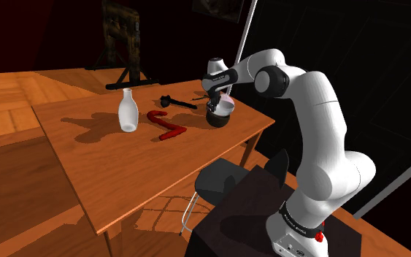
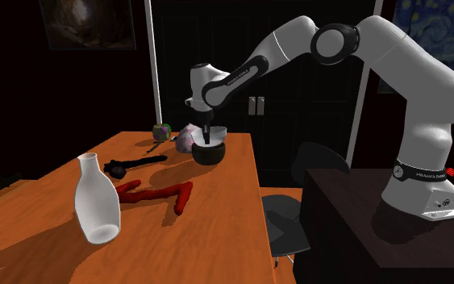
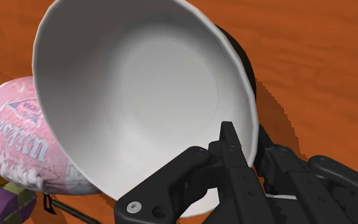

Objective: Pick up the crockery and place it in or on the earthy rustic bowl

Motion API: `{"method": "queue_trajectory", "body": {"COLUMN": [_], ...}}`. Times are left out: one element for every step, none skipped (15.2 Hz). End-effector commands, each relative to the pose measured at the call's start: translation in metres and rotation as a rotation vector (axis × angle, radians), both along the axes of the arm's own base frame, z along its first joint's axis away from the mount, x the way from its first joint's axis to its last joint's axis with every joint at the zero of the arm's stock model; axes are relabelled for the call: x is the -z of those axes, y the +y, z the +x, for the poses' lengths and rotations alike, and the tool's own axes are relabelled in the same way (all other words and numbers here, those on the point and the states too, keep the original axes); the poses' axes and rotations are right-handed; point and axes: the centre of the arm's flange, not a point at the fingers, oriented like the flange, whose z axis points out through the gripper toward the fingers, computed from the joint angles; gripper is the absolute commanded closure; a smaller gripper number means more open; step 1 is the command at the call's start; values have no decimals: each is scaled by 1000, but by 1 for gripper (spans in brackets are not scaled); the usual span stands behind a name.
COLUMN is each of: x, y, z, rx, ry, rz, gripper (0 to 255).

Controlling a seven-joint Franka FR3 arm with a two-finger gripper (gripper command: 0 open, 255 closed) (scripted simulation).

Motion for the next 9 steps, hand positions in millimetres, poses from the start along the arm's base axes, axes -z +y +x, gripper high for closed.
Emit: {"method": "queue_trajectory", "body": {"x": [0, 0, 0, 0, 0, 0, 0, 0, 0], "y": [0, 0, 0, 0, 0, 0, 0, 0, 0], "z": [0, 0, 0, 0, 0, 0, 0, 0, 0], "rx": [0, 0, 0, 0, 0, 0, 0, 0, 0], "ry": [-1, -1, -1, -1, -1, -1, -1, -1, -1], "rz": [-1, -1, -1, -1, -1, -1, -1, -1, -1], "gripper": [255, 255, 255, 255, 0, 0, 0, 0, 0]}}
